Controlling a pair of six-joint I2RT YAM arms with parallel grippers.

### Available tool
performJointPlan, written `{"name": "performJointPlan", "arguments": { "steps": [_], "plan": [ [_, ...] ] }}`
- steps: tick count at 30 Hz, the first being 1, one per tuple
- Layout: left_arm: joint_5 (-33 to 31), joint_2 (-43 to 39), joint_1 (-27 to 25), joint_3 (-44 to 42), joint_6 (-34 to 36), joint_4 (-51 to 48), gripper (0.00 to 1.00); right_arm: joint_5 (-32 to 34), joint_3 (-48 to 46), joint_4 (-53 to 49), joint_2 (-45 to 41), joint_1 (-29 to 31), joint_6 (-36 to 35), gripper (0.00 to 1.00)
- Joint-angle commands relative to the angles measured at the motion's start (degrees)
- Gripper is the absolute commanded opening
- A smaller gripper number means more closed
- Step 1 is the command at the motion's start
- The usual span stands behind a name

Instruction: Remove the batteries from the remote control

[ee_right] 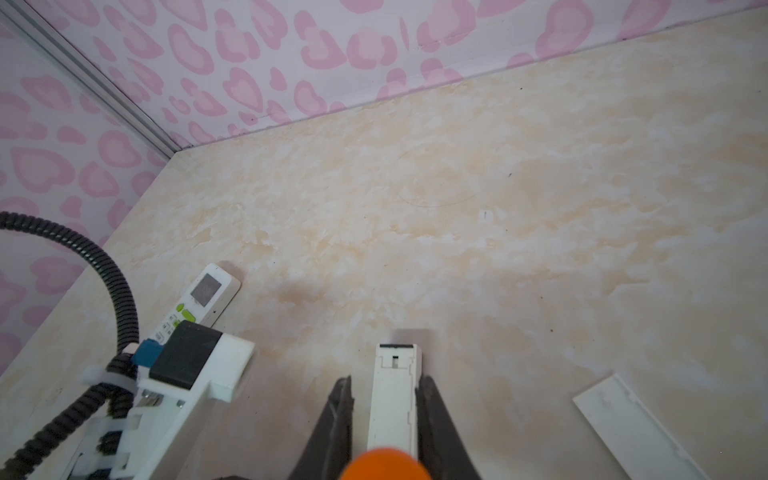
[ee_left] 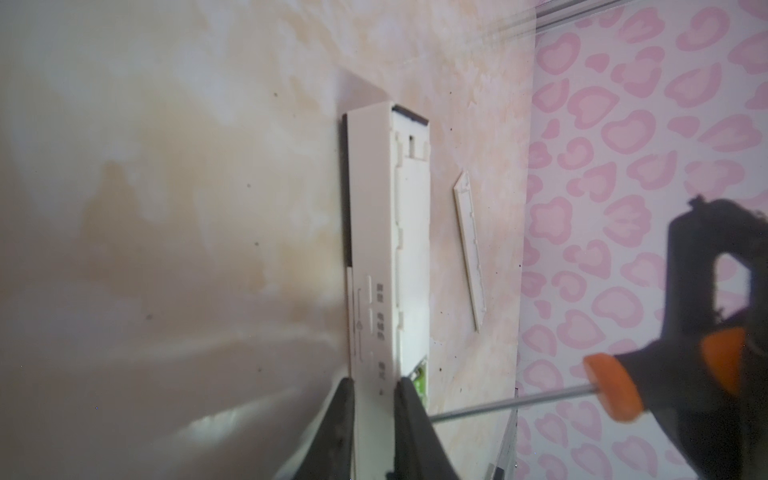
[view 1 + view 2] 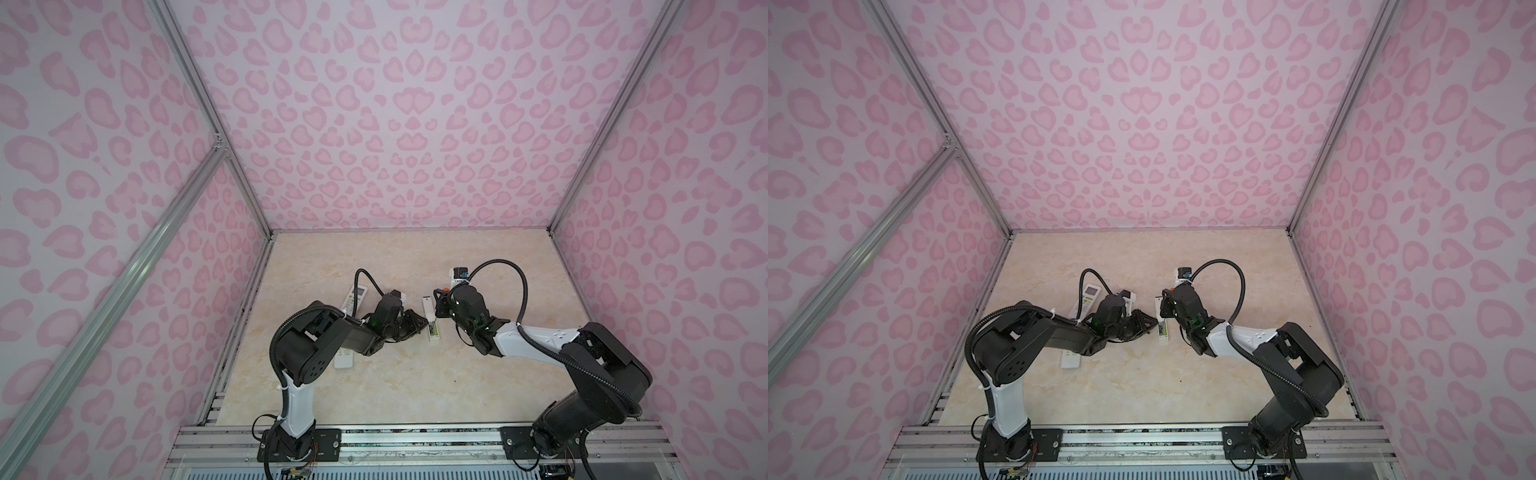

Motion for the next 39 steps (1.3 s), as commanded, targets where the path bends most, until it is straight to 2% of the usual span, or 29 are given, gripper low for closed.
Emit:
{"name": "performJointPlan", "arguments": {
  "steps": [1,11,17,28,39],
  "plan": [
    [-0.7,-0.3,0.2,0.5,1.0,0.8,0.25,-1.1,-0.4,0.6,0.6,0.0,1.7,0.0],
    [-0.2,2.0,2.4,5.8,3.0,-2.7,0.3,-0.4,0.4,-0.5,1.0,0.0,-0.8,0.0],
    [-0.1,6.2,2.6,9.1,3.0,-4.4,0.29,0.1,1.3,-1.9,0.4,0.0,-2.7,0.0],
    [-2.4,5.2,1.7,6.8,2.4,-4.7,0.23,1.9,3.2,-2.7,1.1,0.8,-4.6,0.0],
    [-3.0,4.9,0.7,6.2,2.4,-4.9,0.21,5.8,5.5,-3.6,3.2,2.5,-6.3,0.0]
  ]
}}
